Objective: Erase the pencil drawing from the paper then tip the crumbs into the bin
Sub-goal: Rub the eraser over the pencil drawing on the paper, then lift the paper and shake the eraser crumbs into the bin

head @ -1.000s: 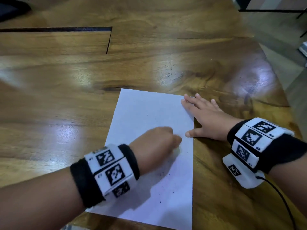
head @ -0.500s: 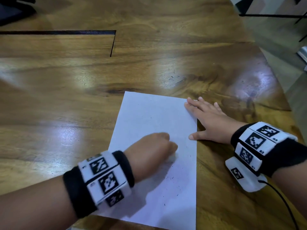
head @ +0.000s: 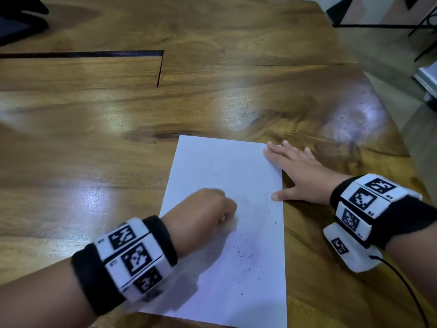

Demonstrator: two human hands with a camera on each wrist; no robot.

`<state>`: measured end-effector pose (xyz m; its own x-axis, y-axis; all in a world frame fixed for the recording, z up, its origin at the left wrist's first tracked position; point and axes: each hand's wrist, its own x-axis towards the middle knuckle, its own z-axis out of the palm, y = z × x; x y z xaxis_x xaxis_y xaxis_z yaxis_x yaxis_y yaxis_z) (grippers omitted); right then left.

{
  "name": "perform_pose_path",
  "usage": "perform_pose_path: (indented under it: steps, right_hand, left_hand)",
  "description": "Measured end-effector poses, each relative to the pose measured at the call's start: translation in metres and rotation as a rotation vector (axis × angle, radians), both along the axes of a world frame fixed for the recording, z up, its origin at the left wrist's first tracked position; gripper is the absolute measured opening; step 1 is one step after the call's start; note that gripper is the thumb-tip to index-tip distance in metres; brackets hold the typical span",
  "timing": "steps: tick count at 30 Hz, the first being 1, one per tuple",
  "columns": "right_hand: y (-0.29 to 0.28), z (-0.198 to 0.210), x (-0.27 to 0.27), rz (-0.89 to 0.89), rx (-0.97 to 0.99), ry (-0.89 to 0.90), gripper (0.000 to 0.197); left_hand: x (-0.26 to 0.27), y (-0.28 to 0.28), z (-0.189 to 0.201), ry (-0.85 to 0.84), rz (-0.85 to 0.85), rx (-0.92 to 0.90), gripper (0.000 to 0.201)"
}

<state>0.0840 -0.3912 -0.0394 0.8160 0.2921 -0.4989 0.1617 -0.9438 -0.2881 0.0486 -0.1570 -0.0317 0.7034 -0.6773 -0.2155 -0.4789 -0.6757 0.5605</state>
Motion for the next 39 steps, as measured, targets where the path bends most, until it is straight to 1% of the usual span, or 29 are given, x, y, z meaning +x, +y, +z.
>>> perform_pose_path:
  steps: [1, 3, 5, 6, 8, 10, 12, 13, 15, 16, 17, 18, 19, 22, 24, 26, 29, 31, 33, 34, 36, 39]
  right_hand:
    - [0.000, 0.000, 0.000, 0.000, -0.002, -0.001, 0.098]
    - [0.000, 0.000, 0.000, -0.004, -0.002, -0.004, 0.098]
    - [-0.001, -0.001, 0.000, -0.004, -0.001, -0.008, 0.099]
    - [-0.001, -0.001, 0.000, -0.004, -0.002, -0.009, 0.099]
    - [-0.001, -0.002, 0.001, -0.008, -0.001, -0.005, 0.099]
    - [-0.002, -0.002, 0.001, -0.011, 0.000, -0.009, 0.099]
    - [-0.002, -0.003, 0.001, -0.011, 0.003, -0.008, 0.099]
    - [-0.002, -0.003, 0.001, -0.008, 0.006, -0.006, 0.098]
    - [-0.003, -0.003, 0.001, -0.003, 0.010, -0.004, 0.099]
    - [-0.002, -0.002, 0.001, 0.000, 0.004, -0.004, 0.099]
    - [-0.002, -0.002, 0.001, 0.004, -0.006, -0.004, 0.100]
    - [-0.001, -0.001, 0.001, 0.007, -0.014, -0.004, 0.100]
    - [0.000, 0.000, 0.001, 0.009, -0.018, -0.004, 0.100]
    - [0.001, 0.001, 0.001, 0.011, -0.023, -0.010, 0.099]
    - [0.001, 0.001, 0.000, 0.013, -0.024, -0.017, 0.099]
    - [0.000, 0.001, -0.002, 0.021, -0.020, -0.019, 0.099]
    - [-0.001, 0.004, -0.005, 0.031, -0.005, -0.036, 0.096]
    - [0.000, 0.008, -0.004, 0.001, 0.030, -0.089, 0.086]
    - [0.006, 0.013, 0.003, -0.062, 0.056, -0.161, 0.072]
    - [0.010, 0.014, 0.007, -0.097, 0.050, -0.190, 0.069]
    - [0.018, 0.015, 0.016, -0.149, -0.001, -0.212, 0.075]
    - [0.027, 0.015, 0.023, -0.191, -0.062, -0.183, 0.084]
  left_hand:
    - [-0.007, 0.005, 0.000, 0.028, -0.054, 0.013, 0.013]
    - [-0.012, 0.011, -0.001, 0.074, -0.134, 0.043, 0.015]
    - [-0.002, 0.010, 0.000, 0.091, -0.158, 0.052, 0.012]
    - [0.006, 0.006, -0.001, 0.073, -0.142, 0.042, 0.009]
    - [0.021, -0.004, -0.001, 0.014, -0.056, 0.020, 0.005]
    - [0.021, -0.010, -0.003, -0.028, -0.007, 0.011, 0.011]
    - [0.006, -0.006, -0.004, -0.061, -0.025, -0.044, 0.017]
    - [-0.002, -0.001, -0.004, -0.030, -0.060, -0.047, 0.016]
    - [-0.011, 0.010, -0.004, 0.101, -0.158, 0.045, 0.006]
    - [-0.007, 0.013, -0.002, 0.163, -0.200, 0.096, 0.009]
    - [0.002, 0.015, 0.002, 0.180, -0.214, 0.119, 0.014]
    - [0.014, 0.015, 0.006, 0.149, -0.177, 0.124, 0.015]
    - [0.031, 0.013, 0.011, 0.095, -0.101, 0.120, 0.015]
    - [0.093, 0.003, 0.023, -0.053, 0.210, 0.027, 0.013]
    - [0.129, -0.007, 0.025, -0.083, 0.366, -0.029, 0.012]
    - [0.152, -0.017, 0.021, -0.091, 0.459, -0.031, 0.009]
    - [0.171, -0.030, 0.010, -0.077, 0.475, 0.038, 0.012]
    - [0.176, -0.034, 0.005, -0.094, 0.452, 0.092, 0.013]
    - [0.174, -0.035, 0.004, -0.140, 0.424, 0.131, 0.019]
    - [0.170, -0.032, 0.005, -0.163, 0.431, 0.140, 0.023]
    - [0.154, -0.021, 0.010, -0.203, 0.470, 0.120, 0.028]
    - [0.108, 0.005, 0.015, -0.235, 0.444, 0.095, 0.030]
